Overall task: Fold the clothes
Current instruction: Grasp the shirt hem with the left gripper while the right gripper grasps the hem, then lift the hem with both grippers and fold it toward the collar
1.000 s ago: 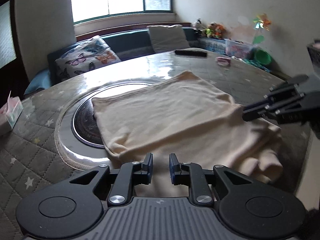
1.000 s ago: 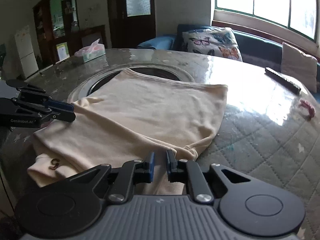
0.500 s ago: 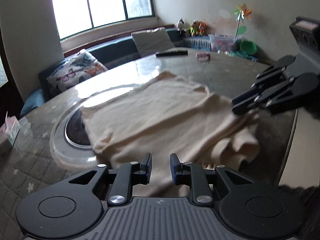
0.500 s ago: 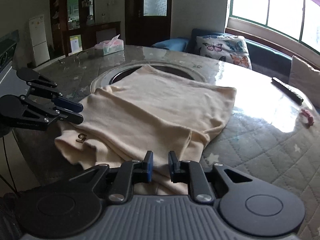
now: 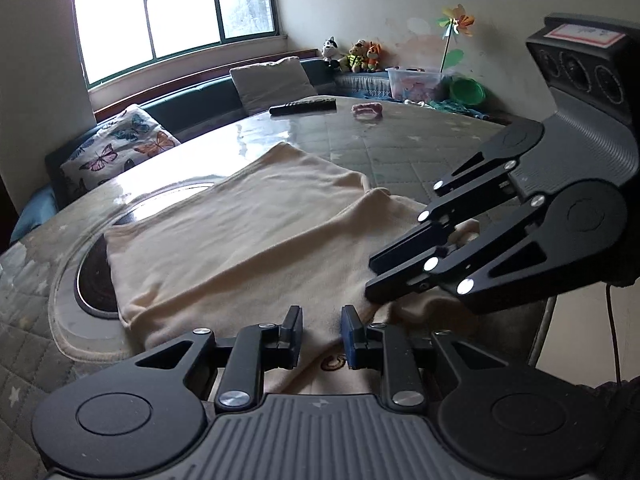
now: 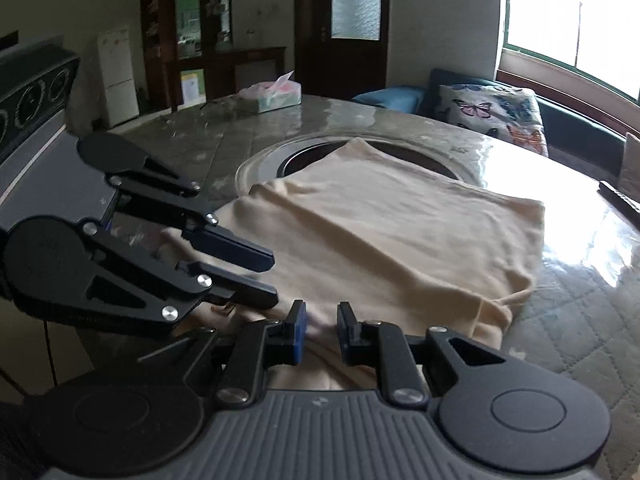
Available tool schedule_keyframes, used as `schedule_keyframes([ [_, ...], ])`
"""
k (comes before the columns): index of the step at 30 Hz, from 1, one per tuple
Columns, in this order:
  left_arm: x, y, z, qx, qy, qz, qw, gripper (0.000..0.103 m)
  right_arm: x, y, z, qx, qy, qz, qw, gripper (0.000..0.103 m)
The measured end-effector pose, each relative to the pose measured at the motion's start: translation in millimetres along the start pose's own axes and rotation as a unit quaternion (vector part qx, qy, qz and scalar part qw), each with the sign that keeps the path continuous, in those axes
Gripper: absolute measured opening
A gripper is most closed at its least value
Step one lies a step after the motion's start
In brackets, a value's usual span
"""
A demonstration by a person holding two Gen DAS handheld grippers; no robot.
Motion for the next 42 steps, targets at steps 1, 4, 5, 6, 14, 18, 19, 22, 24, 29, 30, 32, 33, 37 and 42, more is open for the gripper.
schedule_keyframes([
  [1,0.4,0.4,0.1,0.001,-0.001,0.0,1.0,0.024,0.7,-1.3,0.5,0.001,0.001,0.0,1.0,0.017],
  [4,0.9,0.6,0.2,0.002,-0.002,0.001,1.0,0.024,5.3,-5.9,4.6,0.005,0.011,-0.001,1.0,0.02],
  [5,0.9,-1.2,-0.9,0.001,-0.002,0.002,1.0,0.025,8.3,-6.6,6.7,0.007,0.013,-0.005,1.0,0.023],
  [6,0.9,-3.9,-1.9,-0.001,-0.003,0.004,1.0,0.028,9.9,-7.7,8.2,0.007,0.016,-0.007,1.0,0.023],
  [14,22.7,-47.1,-16.0,-0.015,0.017,0.001,0.9997,0.037,24.3,-24.5,33.5,0.014,0.062,-0.015,0.998,0.023],
  [18,37.4,-60.5,-7.3,-0.013,0.065,-0.01,0.9977,0.043,22.5,-34.5,31.7,0.006,0.053,-0.007,0.999,0.025],
  [19,40.0,-60.0,-3.3,-0.013,0.079,-0.013,0.9967,0.043,21.6,-36.7,31.5,0.004,0.052,-0.005,0.999,0.027],
  [22,45.2,-51.4,9.2,-0.015,0.11,-0.017,0.9936,0.043,19.7,-42.3,27.6,0.007,0.031,-0.01,0.999,0.03],
  [24,45.6,-44.4,18.0,-0.021,0.128,-0.009,0.9915,0.043,21.1,-44.6,23.7,0.01,0.013,-0.017,1.0,0.035],
  [29,38.1,-31.2,22.1,-0.02,0.127,0.01,0.9917,0.029,27.5,-51.4,13.0,0.014,-0.029,-0.03,0.999,0.051],
  [30,35.3,-30.3,20.2,-0.02,0.12,0.012,0.9925,0.019,28.7,-52.1,11.1,0.016,-0.038,-0.03,0.999,0.053],
  [32,26.3,-31.5,11.2,-0.018,0.093,0.023,0.9953,0.011,30.7,-53.6,7.0,0.017,-0.055,-0.03,0.998,0.053],
  [33,21.1,-33.2,6.8,-0.013,0.079,0.028,0.9964,0.01,30.9,-53.4,5.4,0.016,-0.062,-0.028,0.998,0.053],
  [37,-1.7,-34.4,-16.2,-0.007,0.022,0.043,0.9988,0.009,27.8,-48.2,2.1,0.013,-0.083,-0.022,0.996,0.055],
  [42,-20.6,-23.9,-36.1,-0.002,-0.016,0.043,0.9989,0.009,17.3,-29.9,5.2,0.018,-0.096,-0.011,0.995,0.055],
])
Point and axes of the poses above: each gripper's, at about its wrist camera, not at the fingertips, and y roughly the way its jaws point, z to its right, x to its underside, the point moved 5 cm from there along y, roughly the way its jaws point, and after that the axes turned 7 degrees about -z, right-handed, at the moved point
